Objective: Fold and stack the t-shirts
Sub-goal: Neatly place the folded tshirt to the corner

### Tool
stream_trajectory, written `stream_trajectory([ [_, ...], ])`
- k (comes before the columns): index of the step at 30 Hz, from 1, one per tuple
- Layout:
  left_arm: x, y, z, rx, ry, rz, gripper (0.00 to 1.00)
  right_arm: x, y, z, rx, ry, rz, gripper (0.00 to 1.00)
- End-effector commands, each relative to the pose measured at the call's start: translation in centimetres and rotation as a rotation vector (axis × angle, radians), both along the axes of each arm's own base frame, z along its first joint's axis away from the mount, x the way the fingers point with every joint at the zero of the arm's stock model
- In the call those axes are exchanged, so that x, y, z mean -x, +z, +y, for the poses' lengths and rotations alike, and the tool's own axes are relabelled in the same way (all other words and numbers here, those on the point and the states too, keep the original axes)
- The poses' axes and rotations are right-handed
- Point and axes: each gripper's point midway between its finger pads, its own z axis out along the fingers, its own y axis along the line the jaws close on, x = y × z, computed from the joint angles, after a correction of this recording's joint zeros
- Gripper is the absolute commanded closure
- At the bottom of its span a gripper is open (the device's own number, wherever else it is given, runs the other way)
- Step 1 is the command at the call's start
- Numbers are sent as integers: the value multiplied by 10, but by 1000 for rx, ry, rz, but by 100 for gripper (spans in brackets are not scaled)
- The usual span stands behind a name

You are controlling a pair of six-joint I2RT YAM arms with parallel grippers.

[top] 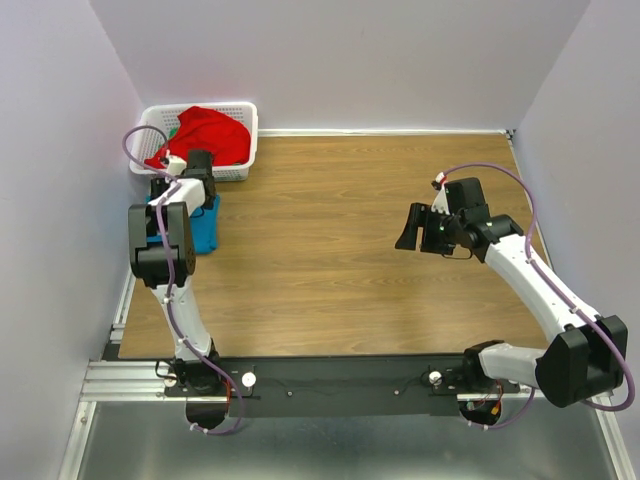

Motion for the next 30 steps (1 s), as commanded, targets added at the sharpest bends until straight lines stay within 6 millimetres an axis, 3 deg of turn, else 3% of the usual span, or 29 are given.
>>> stream_trajectory([
  [1, 0, 28, -28, 117, -56, -162, 44, -1, 13, 0, -6, -5, -15, 21],
  [5, -7, 35, -94, 255, -231, -209, 44, 1, 16, -1, -7, -4, -27, 21],
  [8, -13, 26, -148, 411, -384, -219, 45, 3, 19, -3, -8, -6, -39, 21],
  [14, -7, -25, -242, 822, -631, -181, 48, 10, 21, -6, -8, -10, -55, 21],
  [22, 1, -59, -249, 937, -628, -124, 48, 17, 23, -13, 22, -16, -71, 21],
  [30, 28, -83, -208, 893, -503, -65, 48, 19, 21, -16, 37, -19, -66, 21],
])
